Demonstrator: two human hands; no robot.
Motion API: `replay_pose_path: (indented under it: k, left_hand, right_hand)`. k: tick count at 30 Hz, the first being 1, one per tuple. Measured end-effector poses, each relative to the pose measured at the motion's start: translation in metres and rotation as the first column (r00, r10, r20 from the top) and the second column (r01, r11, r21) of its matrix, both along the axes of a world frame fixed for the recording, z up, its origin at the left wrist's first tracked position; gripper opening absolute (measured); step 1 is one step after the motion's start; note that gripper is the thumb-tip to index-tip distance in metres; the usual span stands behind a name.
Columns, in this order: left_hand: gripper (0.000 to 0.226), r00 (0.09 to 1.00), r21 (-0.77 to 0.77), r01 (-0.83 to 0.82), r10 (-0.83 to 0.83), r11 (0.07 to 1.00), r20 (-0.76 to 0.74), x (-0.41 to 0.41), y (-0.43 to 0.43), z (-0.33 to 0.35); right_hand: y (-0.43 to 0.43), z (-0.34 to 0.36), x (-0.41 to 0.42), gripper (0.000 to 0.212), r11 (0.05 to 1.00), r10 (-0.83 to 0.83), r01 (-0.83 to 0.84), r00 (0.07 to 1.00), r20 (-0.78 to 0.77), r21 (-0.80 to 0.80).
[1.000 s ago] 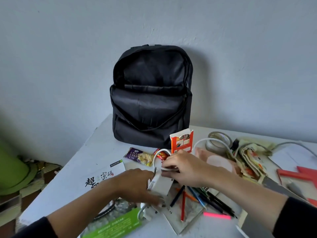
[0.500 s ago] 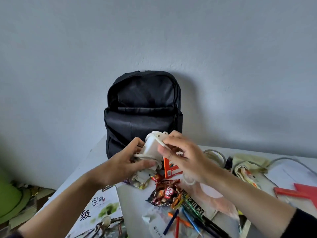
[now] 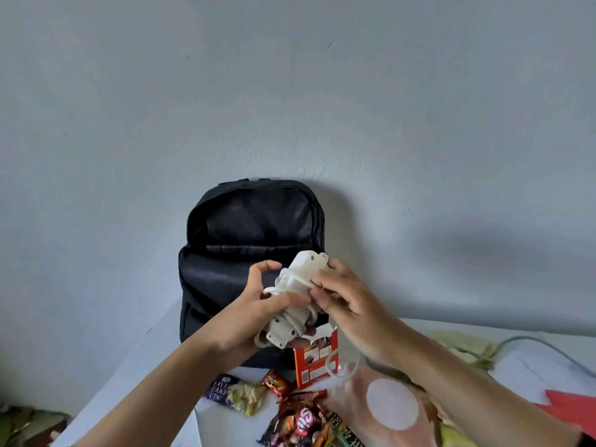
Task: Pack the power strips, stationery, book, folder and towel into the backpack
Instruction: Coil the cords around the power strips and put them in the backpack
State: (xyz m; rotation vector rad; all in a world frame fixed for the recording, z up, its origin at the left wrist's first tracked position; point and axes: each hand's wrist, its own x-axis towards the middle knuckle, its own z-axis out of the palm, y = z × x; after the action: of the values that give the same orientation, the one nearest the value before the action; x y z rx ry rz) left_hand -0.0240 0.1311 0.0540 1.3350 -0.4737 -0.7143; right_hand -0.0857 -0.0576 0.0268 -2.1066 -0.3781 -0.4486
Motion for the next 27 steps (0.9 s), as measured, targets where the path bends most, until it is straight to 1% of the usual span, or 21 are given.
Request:
replay_pose_path:
  k: [1, 3, 5, 7, 9, 10, 12, 13, 16, 17, 18, 20, 21, 23, 25, 27]
  left_hand:
    - [0.07, 0.999, 0.009, 0.025, -0.026, 1.0, 0.043, 0.003, 0.0, 0.001]
    - [0.057, 0.981, 0.039, 0.093, -0.098, 0.995, 0.168, 0.009, 0.001, 0.001]
    - [0.046, 0.965, 0.059, 0.108, -0.119, 0.992, 0.232, 0.009, 0.001, 0.003]
    - [0.042, 0.959, 0.064, 0.053, -0.069, 0.997, 0.275, 0.01, -0.001, 0.006]
    - [0.04, 0.953, 0.051, -0.022, 0.006, 0.998, 0.303, 0.011, -0.001, 0.012]
    - [0.04, 0.95, 0.037, -0.041, 0.027, 0.998, 0.31, 0.013, -0.001, 0.014]
    - [0.045, 0.95, 0.007, -0.039, 0.035, 0.999, 0.311, 0.015, -0.002, 0.019]
    - [0.051, 0.956, -0.017, -0.038, 0.041, 0.999, 0.29, 0.015, -0.003, 0.021]
    - [0.078, 0.971, -0.028, -0.038, 0.043, 0.999, 0.234, 0.018, -0.006, 0.025]
    - [0.079, 0.976, -0.029, -0.027, 0.032, 0.999, 0.217, 0.018, -0.007, 0.026]
    - [0.071, 0.98, -0.039, -0.027, 0.034, 0.999, 0.196, 0.018, -0.008, 0.027]
    - [0.042, 0.987, -0.055, -0.044, 0.052, 0.997, 0.151, 0.019, -0.008, 0.027]
    - [0.034, 0.988, -0.05, -0.047, 0.054, 0.998, 0.146, 0.018, -0.008, 0.026]
    - [0.031, 0.984, -0.035, -0.015, 0.021, 0.999, 0.176, 0.014, -0.009, 0.027]
    - [0.034, 0.974, -0.014, 0.014, -0.01, 1.0, 0.228, 0.009, -0.011, 0.03]
    - [0.04, 0.96, 0.013, 0.016, -0.019, 1.0, 0.278, 0.004, -0.015, 0.035]
  right_hand:
    - [-0.004, 0.0, -0.002, 0.011, 1.0, -0.002, 0.002, 1.0, -0.008, -0.03]
    - [-0.013, 0.003, -0.008, 0.014, 0.995, -0.017, 0.017, 1.0, 0.005, -0.094]
    - [-0.02, 0.004, -0.011, 0.023, 0.985, -0.053, 0.064, 0.996, 0.069, -0.162]
    - [-0.026, 0.004, -0.011, 0.027, 0.969, -0.102, 0.134, 0.983, 0.155, -0.209]
    - [-0.032, 0.004, -0.012, 0.021, 0.954, -0.154, 0.206, 0.96, 0.233, -0.219]
    - [-0.034, 0.005, -0.013, 0.017, 0.953, -0.177, 0.227, 0.955, 0.236, -0.203]
    - [-0.035, 0.008, -0.016, 0.017, 0.961, -0.207, 0.23, 0.966, 0.153, -0.152]
    - [-0.036, 0.006, -0.016, 0.017, 0.959, -0.219, 0.234, 0.97, 0.105, -0.161]
    - [-0.044, -0.004, -0.01, 0.022, 0.911, -0.306, 0.291, 0.952, -0.008, -0.291]
    - [-0.048, -0.008, -0.009, 0.023, 0.895, -0.333, 0.298, 0.941, -0.053, -0.333]
    - [-0.051, -0.011, -0.008, 0.022, 0.879, -0.357, 0.297, 0.929, -0.101, -0.374]
    - [-0.053, -0.013, -0.01, 0.017, 0.845, -0.403, 0.283, 0.895, -0.192, -0.454]
    - [-0.052, -0.014, -0.011, 0.022, 0.819, -0.432, 0.284, 0.877, -0.209, -0.498]
    - [-0.05, -0.011, -0.014, 0.037, 0.784, -0.469, 0.333, 0.87, -0.149, -0.524]
    - [-0.043, -0.002, -0.019, 0.046, 0.824, -0.412, 0.349, 0.91, -0.048, -0.447]
    - [-0.034, 0.008, -0.022, 0.057, 0.876, -0.292, 0.275, 0.956, 0.018, -0.395]
